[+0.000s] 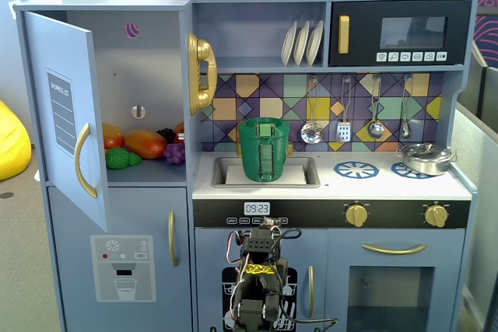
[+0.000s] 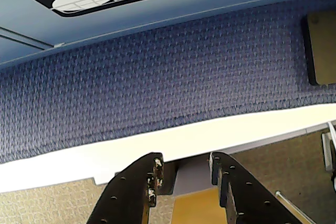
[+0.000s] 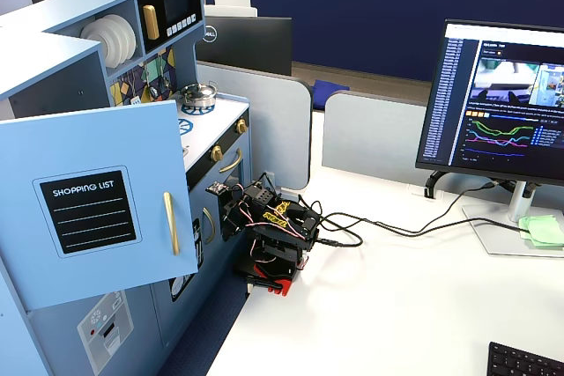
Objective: Take off the lid from the green recipient and place it on the counter
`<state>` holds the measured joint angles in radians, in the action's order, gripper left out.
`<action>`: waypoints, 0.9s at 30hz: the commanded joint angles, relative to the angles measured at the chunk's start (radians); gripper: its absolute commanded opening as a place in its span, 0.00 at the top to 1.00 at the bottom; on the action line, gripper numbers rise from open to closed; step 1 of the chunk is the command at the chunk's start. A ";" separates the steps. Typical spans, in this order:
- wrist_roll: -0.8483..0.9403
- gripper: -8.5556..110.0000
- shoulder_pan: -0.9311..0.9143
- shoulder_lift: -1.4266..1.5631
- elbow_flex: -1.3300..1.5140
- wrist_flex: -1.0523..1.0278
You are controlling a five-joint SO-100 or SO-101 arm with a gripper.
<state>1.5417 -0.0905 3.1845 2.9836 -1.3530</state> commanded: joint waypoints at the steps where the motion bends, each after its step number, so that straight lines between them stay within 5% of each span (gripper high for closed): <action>1: -0.029 0.93 -0.020 -0.005 0.015 -0.178; 6: -0.061 0.93 -0.035 -0.008 -0.015 0.000; 14: 0.052 0.86 -0.028 -0.212 -0.457 0.692; 20: 0.124 0.73 -0.051 -0.466 -0.911 0.715; 27: 0.109 0.68 -0.041 -0.657 -1.172 0.753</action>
<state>1.6414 -0.1273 2.6047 1.9681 -0.6443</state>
